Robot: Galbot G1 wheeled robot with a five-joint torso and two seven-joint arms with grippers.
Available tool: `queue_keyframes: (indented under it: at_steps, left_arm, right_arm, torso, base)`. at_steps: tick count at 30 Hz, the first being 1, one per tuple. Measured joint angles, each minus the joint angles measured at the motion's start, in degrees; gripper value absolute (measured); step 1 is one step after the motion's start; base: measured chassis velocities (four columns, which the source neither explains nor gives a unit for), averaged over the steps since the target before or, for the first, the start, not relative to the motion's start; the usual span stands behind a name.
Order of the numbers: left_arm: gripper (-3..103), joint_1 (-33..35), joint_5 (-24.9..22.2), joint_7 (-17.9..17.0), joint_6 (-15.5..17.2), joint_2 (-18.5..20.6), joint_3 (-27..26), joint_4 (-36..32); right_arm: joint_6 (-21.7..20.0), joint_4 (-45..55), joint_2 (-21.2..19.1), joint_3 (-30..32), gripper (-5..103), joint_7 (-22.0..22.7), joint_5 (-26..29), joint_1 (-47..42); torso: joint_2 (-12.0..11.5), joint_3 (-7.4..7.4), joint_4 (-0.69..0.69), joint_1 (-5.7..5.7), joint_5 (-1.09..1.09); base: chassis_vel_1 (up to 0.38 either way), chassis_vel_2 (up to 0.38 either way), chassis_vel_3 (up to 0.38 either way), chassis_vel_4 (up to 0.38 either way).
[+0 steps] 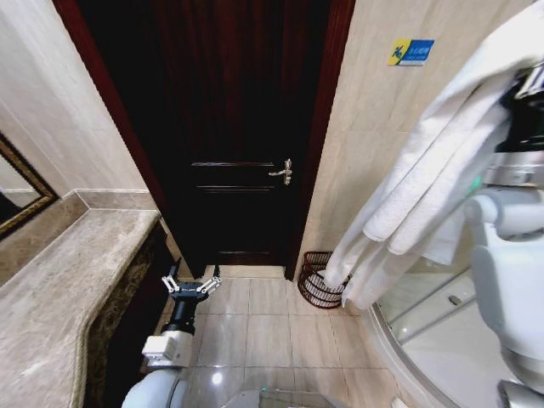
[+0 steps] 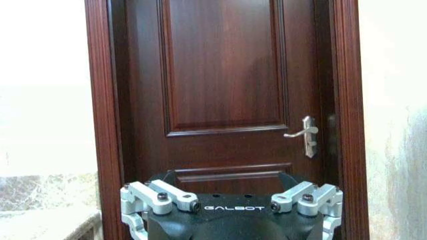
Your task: Discard the used towel into the hamper.
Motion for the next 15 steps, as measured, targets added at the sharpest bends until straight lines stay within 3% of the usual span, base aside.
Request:
queue_keyframes:
  at_steps: [7,15]
  left_arm:
    - [100,0.00,0.00,0.00,0.00,0.00,0.00,0.00]
    - [100,0.00,0.00,0.00,0.00,0.00,0.01,0.00]
  right_arm:
    - [1.85,-5.65,3.94,-2.26,13,-0.25,-1.27,1.57]
    - [3.55,-13.79,7.64,-6.15,13,-0.06,-3.35,11.20]
  torso:
    - [0.00,0.00,-0.01,-0.01,0.01]
    - [0.00,0.00,0.00,0.00,-0.02]
  base:
    - [0.000,0.000,0.000,0.000]
    - [0.000,0.000,0.000,0.000]
